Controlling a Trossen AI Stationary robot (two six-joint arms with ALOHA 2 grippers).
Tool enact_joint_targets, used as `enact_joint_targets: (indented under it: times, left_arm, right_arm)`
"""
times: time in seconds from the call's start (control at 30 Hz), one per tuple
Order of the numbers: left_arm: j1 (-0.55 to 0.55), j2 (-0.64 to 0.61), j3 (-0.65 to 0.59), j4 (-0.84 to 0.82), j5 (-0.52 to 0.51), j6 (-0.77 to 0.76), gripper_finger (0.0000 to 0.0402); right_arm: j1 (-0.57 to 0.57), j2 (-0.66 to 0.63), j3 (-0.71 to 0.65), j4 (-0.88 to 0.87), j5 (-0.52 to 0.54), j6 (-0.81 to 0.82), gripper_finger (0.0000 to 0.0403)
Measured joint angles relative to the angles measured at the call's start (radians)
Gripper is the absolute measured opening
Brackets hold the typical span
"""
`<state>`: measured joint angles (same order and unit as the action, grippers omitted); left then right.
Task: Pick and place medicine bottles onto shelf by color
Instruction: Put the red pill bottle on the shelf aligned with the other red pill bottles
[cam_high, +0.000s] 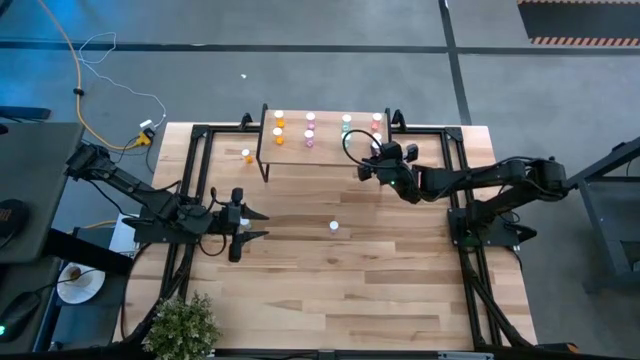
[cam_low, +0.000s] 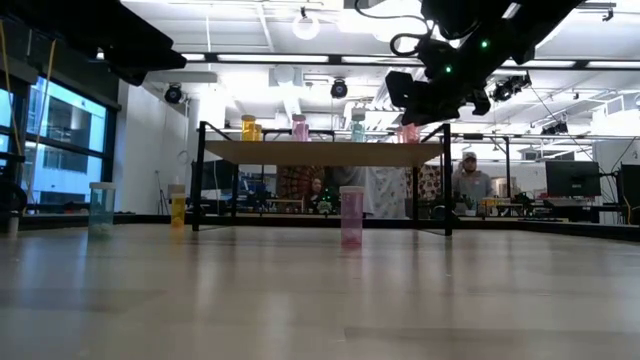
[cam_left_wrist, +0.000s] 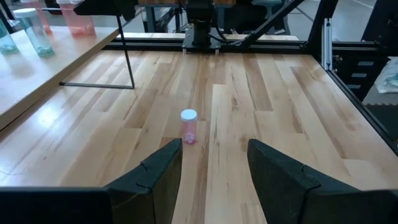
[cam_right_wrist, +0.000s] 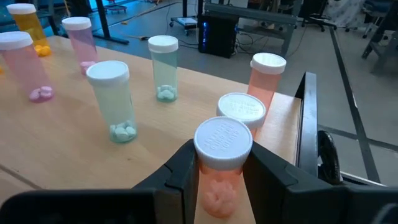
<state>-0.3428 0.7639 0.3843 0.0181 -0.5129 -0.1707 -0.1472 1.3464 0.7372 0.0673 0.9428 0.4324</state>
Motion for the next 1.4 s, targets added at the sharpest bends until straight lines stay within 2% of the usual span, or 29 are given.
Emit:
enact_joint_targets:
  times: [0.7, 1.1, 1.4]
  left_arm:
    - [0.000, 0.000, 0.000, -0.022, 0.000, 0.006, 0.0172]
    - [0.000, 0.000, 0.000, -0.022, 0.000, -0.001, 0.0172]
    - [0.000, 0.000, 0.000, -0.022, 0.001, -0.001, 0.0172]
  right_arm:
    - [-0.038, 0.000, -0.001, 0.021, -0.033, -0.017, 0.0097]
    - [0.085, 0.000, -0.001, 0.019, 0.133, 0.056, 0.0097]
    - [0.109, 0.000, 0.000, -0.024, 0.145, 0.155, 0.0097]
